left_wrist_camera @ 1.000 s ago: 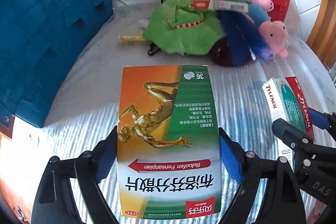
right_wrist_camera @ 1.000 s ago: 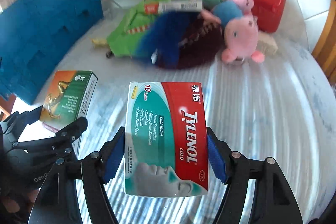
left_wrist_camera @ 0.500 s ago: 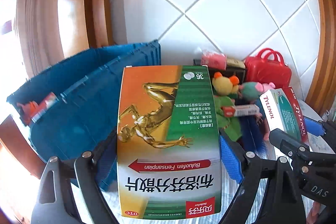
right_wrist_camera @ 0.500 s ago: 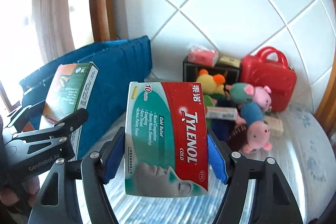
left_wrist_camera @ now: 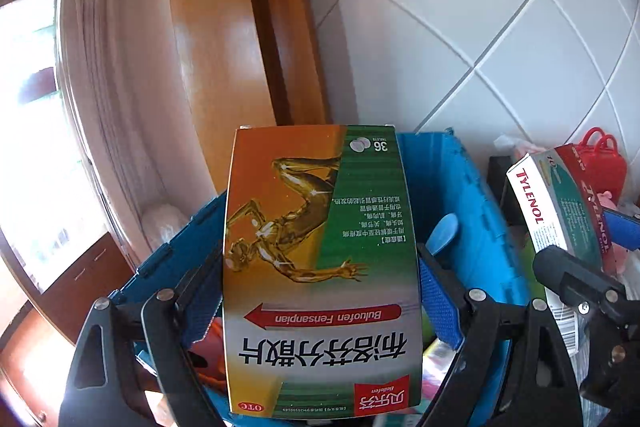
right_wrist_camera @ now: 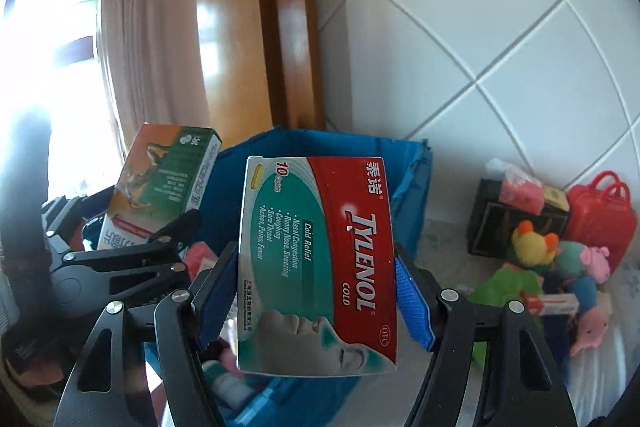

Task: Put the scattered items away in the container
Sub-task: 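Carry both boxes over the blue crate and open both tools to drop them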

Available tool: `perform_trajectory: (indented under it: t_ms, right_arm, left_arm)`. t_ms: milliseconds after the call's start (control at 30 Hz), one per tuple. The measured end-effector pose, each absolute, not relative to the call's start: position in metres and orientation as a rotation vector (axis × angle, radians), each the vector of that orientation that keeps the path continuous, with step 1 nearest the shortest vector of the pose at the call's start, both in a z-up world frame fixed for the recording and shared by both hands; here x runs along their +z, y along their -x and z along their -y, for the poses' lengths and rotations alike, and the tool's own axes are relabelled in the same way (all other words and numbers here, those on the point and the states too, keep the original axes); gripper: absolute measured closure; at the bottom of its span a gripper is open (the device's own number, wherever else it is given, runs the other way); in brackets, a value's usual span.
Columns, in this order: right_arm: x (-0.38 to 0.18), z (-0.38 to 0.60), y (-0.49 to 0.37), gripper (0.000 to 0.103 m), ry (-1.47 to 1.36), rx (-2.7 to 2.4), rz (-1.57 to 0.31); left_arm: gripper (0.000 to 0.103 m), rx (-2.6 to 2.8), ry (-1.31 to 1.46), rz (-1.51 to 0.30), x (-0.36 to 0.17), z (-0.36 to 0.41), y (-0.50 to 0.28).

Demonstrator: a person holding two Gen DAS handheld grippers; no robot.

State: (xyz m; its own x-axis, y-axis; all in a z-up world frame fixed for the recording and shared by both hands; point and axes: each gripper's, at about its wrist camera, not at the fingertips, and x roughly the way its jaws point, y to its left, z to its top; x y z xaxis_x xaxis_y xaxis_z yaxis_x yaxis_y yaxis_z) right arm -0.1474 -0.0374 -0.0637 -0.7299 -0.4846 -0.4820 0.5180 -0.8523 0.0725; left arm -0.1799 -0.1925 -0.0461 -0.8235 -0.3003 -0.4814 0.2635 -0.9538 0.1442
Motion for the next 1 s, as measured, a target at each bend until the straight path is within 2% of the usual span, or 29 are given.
perform_trajectory:
  t_ms: [167,300,433,533,800,867,1000]
  right_arm:
    - [-0.083,0.089,0.171,0.031,-0.874,-2.472,-0.08]
    - [-0.091,0.106,0.176,0.031,-0.939,-2.473,-0.122]
    - [-0.099,0.117,0.176,0.031,-1.005,-2.475,-0.167]
    - [-0.102,0.121,0.174,0.031,-1.011,-2.485,-0.198]
    - [-0.109,0.128,0.175,0.031,-1.029,-2.509,-0.272]
    - [-0.11,0.13,0.173,0.029,-1.03,-2.51,-0.286]
    - [-0.107,0.125,0.166,0.018,-1.01,-2.525,-0.29]
  left_arm:
    - [0.016,-2.642,-1.068,0.038,-0.092,0.251,0.217]
    - [0.016,-2.627,-1.189,-0.039,-0.111,0.275,0.223]
    - [0.014,-2.64,-1.189,-0.037,-0.106,0.278,0.224]
    - [0.009,-2.658,-1.183,-0.032,-0.102,0.277,0.219]
    - [0.008,-2.672,-1.152,-0.011,-0.097,0.277,0.199]
    - [0.008,-2.671,-1.148,-0.011,-0.098,0.278,0.196]
    - [0.008,-2.677,-1.15,-0.015,-0.099,0.277,0.19]
